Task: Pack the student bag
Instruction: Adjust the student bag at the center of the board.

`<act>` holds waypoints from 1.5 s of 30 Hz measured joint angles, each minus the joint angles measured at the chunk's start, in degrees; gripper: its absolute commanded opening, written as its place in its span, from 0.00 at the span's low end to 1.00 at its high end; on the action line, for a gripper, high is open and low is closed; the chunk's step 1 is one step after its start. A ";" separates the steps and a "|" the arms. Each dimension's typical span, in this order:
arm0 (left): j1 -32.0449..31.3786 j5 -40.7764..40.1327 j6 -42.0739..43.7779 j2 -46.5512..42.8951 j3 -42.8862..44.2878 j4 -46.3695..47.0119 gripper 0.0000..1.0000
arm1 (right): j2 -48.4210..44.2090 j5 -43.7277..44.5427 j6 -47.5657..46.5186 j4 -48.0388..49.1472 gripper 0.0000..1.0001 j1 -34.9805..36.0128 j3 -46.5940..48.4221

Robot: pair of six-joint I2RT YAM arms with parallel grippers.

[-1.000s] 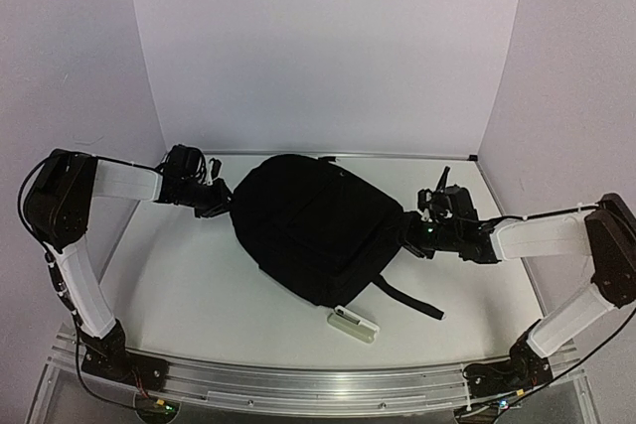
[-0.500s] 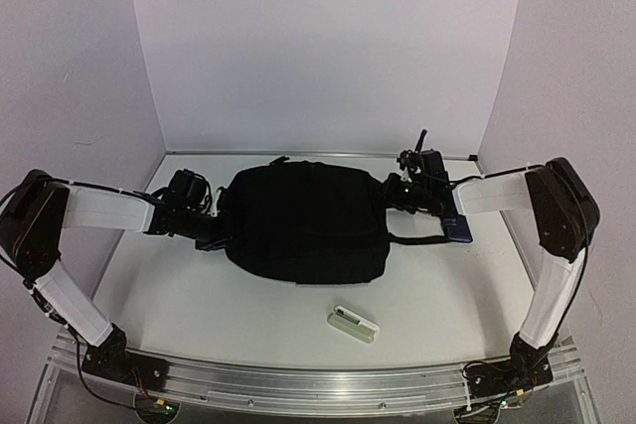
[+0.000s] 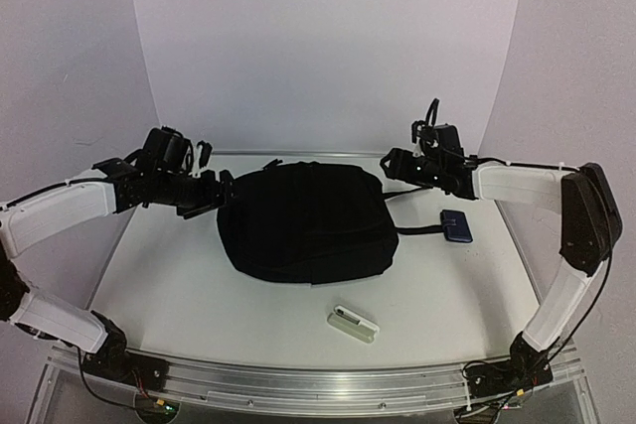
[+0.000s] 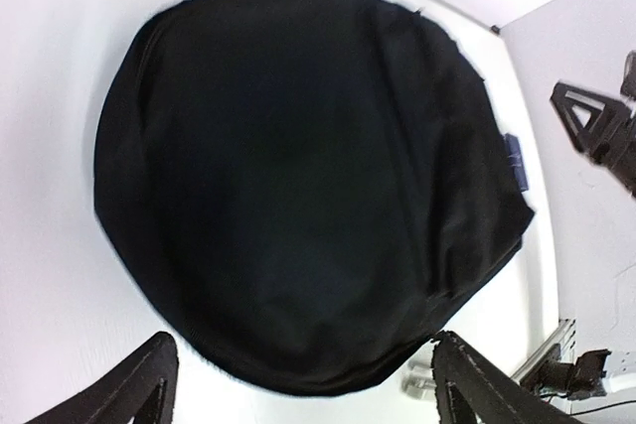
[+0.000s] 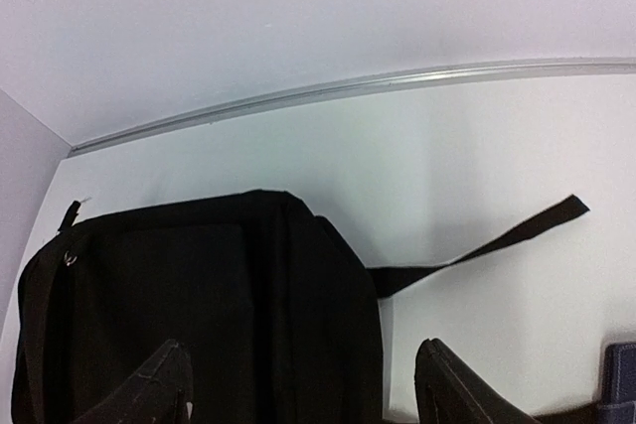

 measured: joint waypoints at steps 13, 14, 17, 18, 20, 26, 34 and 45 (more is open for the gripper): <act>-7.05 -2.26 2.17 26.61 26.31 0.79 1.00 | -8.85 11.09 0.52 -3.72 0.78 8.81 -5.52; -7.79 -2.89 2.44 28.57 28.28 0.20 1.00 | -8.85 11.44 0.54 -3.80 0.78 9.38 -5.54; -9.76 -4.85 2.68 33.40 33.73 -1.29 1.00 | -8.81 12.42 0.55 -3.90 0.79 10.67 -5.56; -10.23 -5.33 2.78 34.45 34.85 -1.60 1.00 | -8.77 12.74 0.55 -3.92 0.79 10.98 -5.56; -11.15 -6.50 3.16 36.22 36.73 -2.85 1.00 | -8.62 13.19 0.58 -3.93 0.79 11.56 -5.56; -12.00 -10.77 4.76 41.95 43.46 -8.93 0.99 | -8.11 14.53 0.66 -4.12 0.78 12.78 -5.56; -12.02 -16.50 6.19 42.03 41.63 -11.42 0.62 | -8.04 16.87 0.67 -4.91 0.78 15.08 -5.52; -11.49 -14.83 5.96 39.54 35.21 -6.79 0.35 | 1.28 18.78 1.13 -7.28 0.78 23.77 3.54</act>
